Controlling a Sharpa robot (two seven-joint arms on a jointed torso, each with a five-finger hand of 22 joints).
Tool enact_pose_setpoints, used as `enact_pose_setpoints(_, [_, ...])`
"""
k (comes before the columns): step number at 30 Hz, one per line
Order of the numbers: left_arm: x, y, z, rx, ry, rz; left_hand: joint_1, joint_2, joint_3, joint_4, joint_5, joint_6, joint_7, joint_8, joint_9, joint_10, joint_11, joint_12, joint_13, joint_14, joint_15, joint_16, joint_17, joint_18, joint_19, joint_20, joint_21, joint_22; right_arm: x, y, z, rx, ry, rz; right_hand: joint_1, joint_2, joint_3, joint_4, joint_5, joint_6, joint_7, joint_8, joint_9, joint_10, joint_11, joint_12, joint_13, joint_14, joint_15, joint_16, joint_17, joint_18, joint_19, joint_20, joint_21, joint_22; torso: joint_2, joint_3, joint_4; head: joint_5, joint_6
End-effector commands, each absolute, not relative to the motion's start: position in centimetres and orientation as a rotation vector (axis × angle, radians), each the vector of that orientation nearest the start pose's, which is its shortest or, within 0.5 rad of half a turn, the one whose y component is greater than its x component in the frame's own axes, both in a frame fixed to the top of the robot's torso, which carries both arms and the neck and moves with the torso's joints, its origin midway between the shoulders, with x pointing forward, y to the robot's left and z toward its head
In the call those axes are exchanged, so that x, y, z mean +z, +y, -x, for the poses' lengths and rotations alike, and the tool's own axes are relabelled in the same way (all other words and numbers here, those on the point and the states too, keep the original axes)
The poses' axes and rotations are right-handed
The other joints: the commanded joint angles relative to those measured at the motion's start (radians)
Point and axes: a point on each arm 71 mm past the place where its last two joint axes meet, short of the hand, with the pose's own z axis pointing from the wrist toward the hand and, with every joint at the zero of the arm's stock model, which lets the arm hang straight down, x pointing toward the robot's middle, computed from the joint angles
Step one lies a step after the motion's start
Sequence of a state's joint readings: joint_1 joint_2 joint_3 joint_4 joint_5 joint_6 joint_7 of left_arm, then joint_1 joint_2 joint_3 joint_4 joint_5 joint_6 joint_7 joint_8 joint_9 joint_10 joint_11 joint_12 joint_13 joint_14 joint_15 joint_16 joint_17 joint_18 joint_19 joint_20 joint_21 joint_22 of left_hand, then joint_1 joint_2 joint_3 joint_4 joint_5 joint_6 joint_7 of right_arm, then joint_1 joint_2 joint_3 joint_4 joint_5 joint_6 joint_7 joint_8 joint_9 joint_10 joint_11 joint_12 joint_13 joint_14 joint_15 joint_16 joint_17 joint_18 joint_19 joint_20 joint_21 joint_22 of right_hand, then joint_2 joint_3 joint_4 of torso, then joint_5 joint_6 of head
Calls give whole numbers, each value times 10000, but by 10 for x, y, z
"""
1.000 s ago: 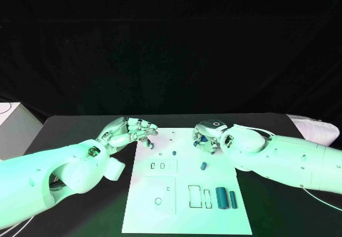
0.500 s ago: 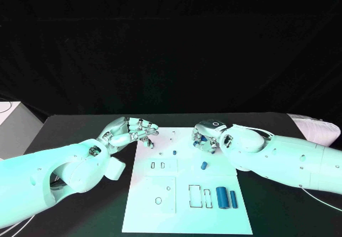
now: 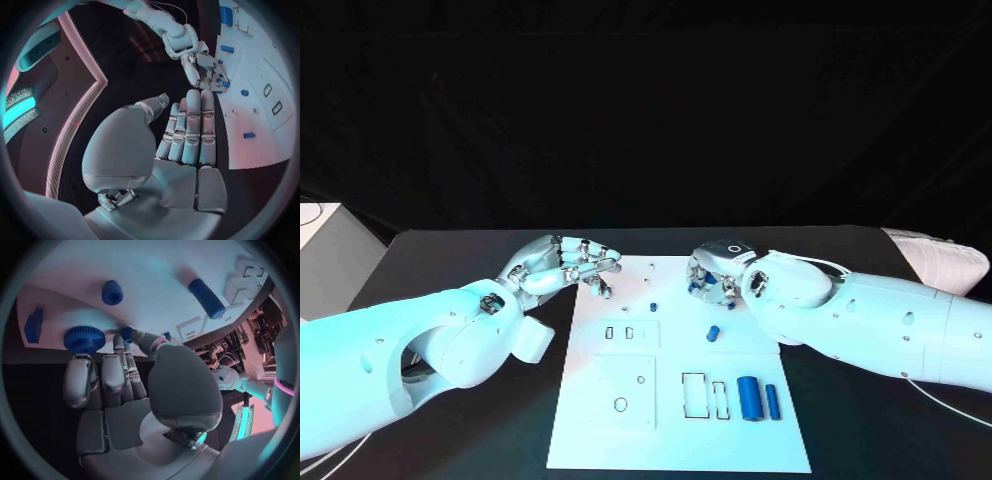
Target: Assemble the parts on the task board
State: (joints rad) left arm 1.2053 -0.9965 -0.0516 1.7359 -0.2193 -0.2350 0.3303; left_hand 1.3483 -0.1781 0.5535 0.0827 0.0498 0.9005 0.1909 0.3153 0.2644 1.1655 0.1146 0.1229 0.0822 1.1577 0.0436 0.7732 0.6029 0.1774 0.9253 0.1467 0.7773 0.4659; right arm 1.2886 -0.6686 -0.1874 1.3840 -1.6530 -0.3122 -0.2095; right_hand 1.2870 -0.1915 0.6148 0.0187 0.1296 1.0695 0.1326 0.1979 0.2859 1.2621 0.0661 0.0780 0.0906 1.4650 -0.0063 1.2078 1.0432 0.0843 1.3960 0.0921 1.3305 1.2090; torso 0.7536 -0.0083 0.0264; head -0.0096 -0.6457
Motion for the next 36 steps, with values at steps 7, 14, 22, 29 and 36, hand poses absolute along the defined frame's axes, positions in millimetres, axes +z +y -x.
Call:
enact_pose_setpoints(7, [-162, 209, -441, -16142, 16032, 8532, -95, 37, 53, 1, 20, -54, -8, 47, 13, -48, 54, -40, 10, -40, 29, 59, 13, 31, -56, -10, 44, 16, -192, -154, -504, 4495, 15566, 3295, 180, 416, 252, -83, -42, 171, -60, 279, 288, 309, -88, 49, 99, 142, -152, 192, 126, -149, 168, -73, 260, 370, -7, -6, -11, 22, 21])
enact_pose_setpoints(14, [-162, 210, -441, -16132, 16013, 8549, -88, 43, 66, -11, 20, -56, -8, 49, 17, -49, 53, -41, 12, -50, 28, 62, 17, 32, -65, -10, 55, 23, -186, -151, -502, 4641, 15168, 3002, 176, 448, 309, -100, 14, 167, -56, 334, 359, 349, -90, 37, 110, 161, -154, 278, 216, -183, 244, -79, 379, 547, 3, -13, 2, 19, 81])
enact_pose_setpoints(22, [-162, 210, -441, -16156, 16005, 8558, -88, 43, 66, -11, 20, -56, -8, 49, 17, -49, 53, -41, 12, -50, 28, 62, 17, 32, -65, -10, 55, 23, -175, -140, -504, 4785, 14825, 2935, 132, 410, 313, -101, 69, 147, -48, 363, 405, 358, -83, 19, 115, 156, -151, 281, 195, -196, 272, -80, 427, 618, 34, 1, -4, 42, 139])
enact_pose_setpoints(29, [-162, 210, -441, -16163, 16018, 8562, -88, 43, 66, -11, 20, -56, -8, 49, 17, -49, 53, -41, 12, -50, 28, 62, 17, 32, -65, -10, 55, 23, -171, -128, -511, 4792, 14610, 2901, 62, 379, 313, -76, 99, 123, -49, 386, 448, 368, -79, 1, 119, 154, -147, 297, 195, -201, 279, -77, 447, 649, 59, -4, 9, 20, 131])
enact_pose_setpoints(36, [-162, 209, -442, -16175, 16029, 8554, -87, 40, 83, -32, 19, -64, -6, 52, 26, -54, 55, -44, 15, -70, 29, 69, 24, 33, -84, -9, 76, 37, -170, -112, -516, 4893, 14488, 2983, 54, 373, 316, -76, 107, 116, -51, 390, 457, 369, -81, -3, 120, 155, -147, 305, 203, -208, 296, -77, 470, 685, 72, -4, 16, 9, 103])
